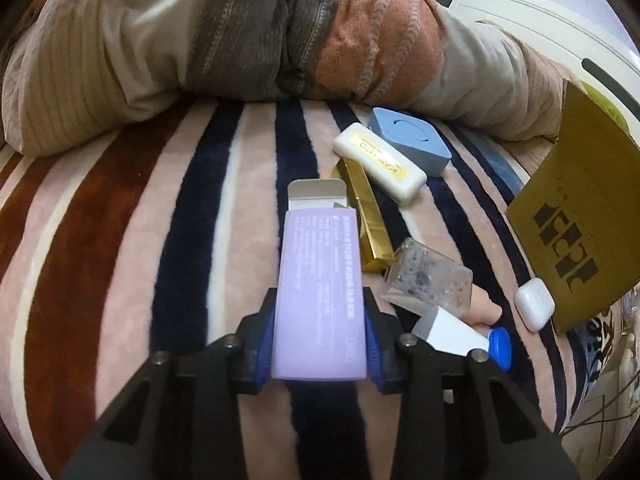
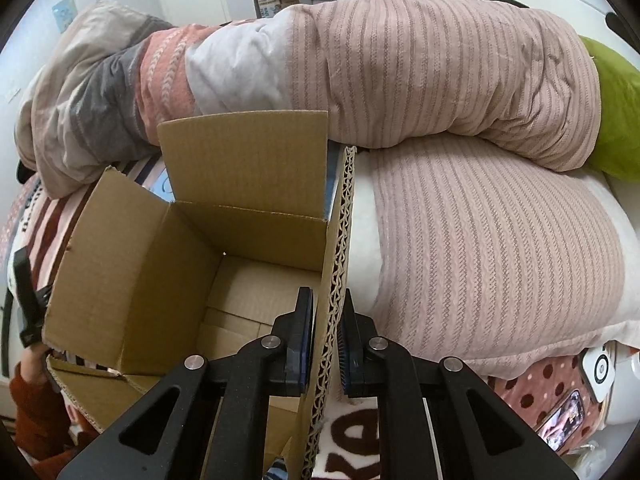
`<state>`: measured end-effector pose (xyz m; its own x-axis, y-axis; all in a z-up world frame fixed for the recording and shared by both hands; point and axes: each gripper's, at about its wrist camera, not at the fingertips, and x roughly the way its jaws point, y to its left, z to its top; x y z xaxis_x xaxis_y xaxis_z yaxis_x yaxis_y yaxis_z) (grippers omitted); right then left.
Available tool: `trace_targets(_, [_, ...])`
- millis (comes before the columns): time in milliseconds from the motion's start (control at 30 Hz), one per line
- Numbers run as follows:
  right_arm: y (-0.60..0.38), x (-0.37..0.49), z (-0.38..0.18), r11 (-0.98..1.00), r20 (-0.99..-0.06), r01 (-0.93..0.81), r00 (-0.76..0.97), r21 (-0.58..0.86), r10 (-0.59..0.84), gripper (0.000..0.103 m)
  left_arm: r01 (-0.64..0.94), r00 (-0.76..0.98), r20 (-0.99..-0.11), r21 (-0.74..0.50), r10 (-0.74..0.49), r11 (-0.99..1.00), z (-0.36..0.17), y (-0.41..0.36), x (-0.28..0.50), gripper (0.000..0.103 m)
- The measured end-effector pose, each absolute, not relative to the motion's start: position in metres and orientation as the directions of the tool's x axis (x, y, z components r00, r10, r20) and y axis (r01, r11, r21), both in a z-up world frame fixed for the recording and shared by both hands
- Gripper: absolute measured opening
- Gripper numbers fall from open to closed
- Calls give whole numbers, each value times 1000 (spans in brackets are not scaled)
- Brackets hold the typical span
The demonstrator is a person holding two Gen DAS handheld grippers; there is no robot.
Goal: Organize rigid objects
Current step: 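Carry the lavender carton into the cardboard box and open the left tool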
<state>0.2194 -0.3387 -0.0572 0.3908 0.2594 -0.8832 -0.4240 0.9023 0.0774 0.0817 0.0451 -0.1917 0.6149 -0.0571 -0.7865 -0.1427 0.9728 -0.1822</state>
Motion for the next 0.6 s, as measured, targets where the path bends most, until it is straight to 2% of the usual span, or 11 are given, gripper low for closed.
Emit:
trace_targets(133, [-339,219,-59,903,-882,-421,390,83,263,7,-128,630,-773,-202,-78,971,-184,48,81,34])
trace_targets(300, [-337,218,-61,899,-884,-431,389,74,259,7,-107,687,-724,-190,-66,976,-134,58,71,34])
trace_targets(433, [-336,218,-63,897,-884,-435,386,78,264,7,7,738,-668,-133,-95,991,-71,37,77,34])
trace_targets(500, [-336,219,-63,896,-883,-437,388,77,265,7,85,759,-627,-170,-175,982,-36,20,87,34])
trace_targets(600, [-336,220,-64,895,-884,-438,383,81,268,7,176,777,-604,-64,-178,982,-1,-23,102,34])
